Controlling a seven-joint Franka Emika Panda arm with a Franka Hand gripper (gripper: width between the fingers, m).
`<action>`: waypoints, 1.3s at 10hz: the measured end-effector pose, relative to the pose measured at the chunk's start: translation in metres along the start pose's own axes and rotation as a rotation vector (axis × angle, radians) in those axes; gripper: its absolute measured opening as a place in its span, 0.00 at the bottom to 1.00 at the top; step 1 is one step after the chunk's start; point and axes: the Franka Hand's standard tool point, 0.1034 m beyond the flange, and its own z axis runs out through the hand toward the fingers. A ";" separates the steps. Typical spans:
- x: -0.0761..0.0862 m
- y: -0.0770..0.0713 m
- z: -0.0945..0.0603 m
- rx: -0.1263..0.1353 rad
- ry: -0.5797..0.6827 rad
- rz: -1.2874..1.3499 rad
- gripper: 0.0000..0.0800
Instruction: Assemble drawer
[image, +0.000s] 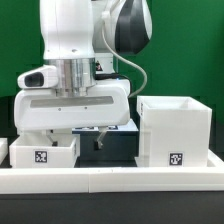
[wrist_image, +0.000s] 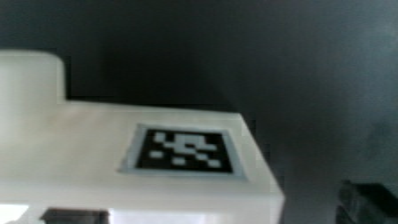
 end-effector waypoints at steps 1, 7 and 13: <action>-0.001 0.001 0.002 -0.001 -0.003 0.000 0.81; -0.008 0.001 0.007 0.000 -0.017 0.000 0.54; -0.006 0.000 0.006 0.000 -0.014 -0.004 0.05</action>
Offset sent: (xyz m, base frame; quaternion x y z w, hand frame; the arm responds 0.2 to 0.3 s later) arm -0.0049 -0.0087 -0.0057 -0.0221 0.0020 -0.0182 0.9996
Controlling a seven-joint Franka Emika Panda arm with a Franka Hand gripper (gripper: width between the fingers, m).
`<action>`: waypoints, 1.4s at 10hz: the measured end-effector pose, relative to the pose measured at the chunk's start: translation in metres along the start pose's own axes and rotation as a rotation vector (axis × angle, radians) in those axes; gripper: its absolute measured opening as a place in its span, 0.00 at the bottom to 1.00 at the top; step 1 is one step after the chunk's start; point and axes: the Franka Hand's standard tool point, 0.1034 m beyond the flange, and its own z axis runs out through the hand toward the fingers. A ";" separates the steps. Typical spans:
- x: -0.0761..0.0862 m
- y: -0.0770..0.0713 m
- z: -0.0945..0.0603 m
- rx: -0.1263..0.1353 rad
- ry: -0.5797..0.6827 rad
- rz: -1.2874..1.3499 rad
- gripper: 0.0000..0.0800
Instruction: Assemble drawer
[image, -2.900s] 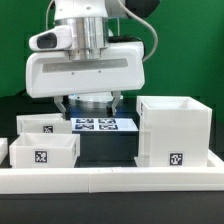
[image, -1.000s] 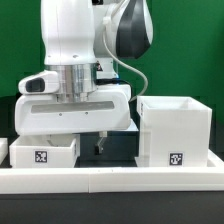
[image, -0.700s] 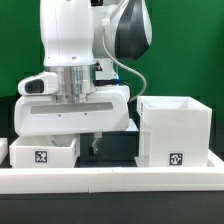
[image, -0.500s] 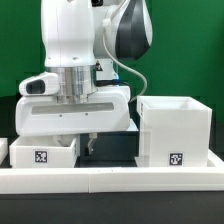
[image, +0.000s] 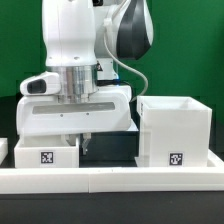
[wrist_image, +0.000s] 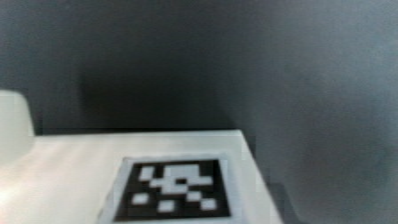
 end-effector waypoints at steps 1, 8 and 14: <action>0.000 0.000 0.000 0.000 0.000 0.000 0.05; -0.017 -0.018 -0.009 -0.012 -0.044 -0.302 0.05; -0.015 -0.032 -0.007 -0.034 -0.076 -0.859 0.05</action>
Offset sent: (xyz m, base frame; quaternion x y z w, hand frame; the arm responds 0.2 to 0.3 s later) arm -0.0170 0.0177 0.0208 -0.0990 -0.0214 -0.2583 0.9607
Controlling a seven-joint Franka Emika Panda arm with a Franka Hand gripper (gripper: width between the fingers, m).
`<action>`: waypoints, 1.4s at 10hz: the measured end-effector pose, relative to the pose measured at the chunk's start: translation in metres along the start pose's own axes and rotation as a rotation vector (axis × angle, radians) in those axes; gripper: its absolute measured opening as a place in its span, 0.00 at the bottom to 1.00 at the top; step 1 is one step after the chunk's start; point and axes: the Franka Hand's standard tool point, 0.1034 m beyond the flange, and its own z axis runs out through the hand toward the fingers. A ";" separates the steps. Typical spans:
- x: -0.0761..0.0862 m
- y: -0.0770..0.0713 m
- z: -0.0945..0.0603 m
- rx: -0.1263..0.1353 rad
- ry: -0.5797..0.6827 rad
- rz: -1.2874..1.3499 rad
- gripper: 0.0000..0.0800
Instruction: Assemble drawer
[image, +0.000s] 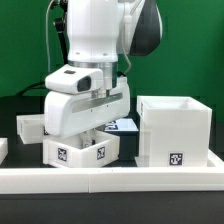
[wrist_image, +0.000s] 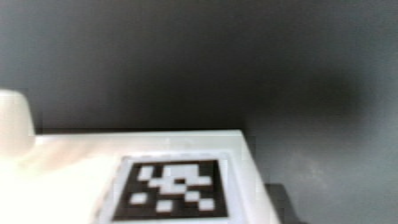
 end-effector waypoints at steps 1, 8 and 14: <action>0.000 0.001 0.000 -0.010 -0.001 -0.106 0.05; 0.002 0.003 -0.001 -0.022 -0.034 -0.608 0.05; 0.017 0.002 -0.001 0.010 -0.041 -0.616 0.05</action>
Offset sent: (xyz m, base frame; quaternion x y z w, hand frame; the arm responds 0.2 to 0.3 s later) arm 0.0000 0.0000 0.0000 0.0000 0.0000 -0.1938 0.9810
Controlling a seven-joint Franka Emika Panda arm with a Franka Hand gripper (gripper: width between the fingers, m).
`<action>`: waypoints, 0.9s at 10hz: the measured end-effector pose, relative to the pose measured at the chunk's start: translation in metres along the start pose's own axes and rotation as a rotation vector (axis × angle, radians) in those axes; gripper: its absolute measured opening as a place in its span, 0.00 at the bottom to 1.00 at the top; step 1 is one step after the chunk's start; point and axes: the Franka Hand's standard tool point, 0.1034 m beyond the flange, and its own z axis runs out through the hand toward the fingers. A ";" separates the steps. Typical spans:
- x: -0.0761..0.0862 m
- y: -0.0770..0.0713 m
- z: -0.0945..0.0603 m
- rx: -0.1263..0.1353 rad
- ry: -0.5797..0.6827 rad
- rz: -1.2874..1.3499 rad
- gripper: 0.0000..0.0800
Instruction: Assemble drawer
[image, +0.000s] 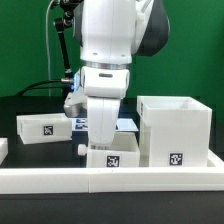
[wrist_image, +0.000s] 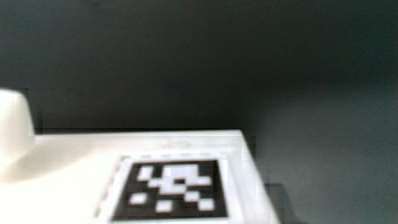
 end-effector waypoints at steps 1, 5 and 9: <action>-0.001 0.000 0.001 0.001 0.000 0.001 0.05; -0.004 0.001 0.002 0.025 0.000 0.003 0.05; 0.004 0.010 -0.003 -0.024 0.009 -0.003 0.05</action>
Offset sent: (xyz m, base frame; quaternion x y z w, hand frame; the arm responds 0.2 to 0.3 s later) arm 0.0094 0.0085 -0.0028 0.0089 0.0058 -0.0124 0.9999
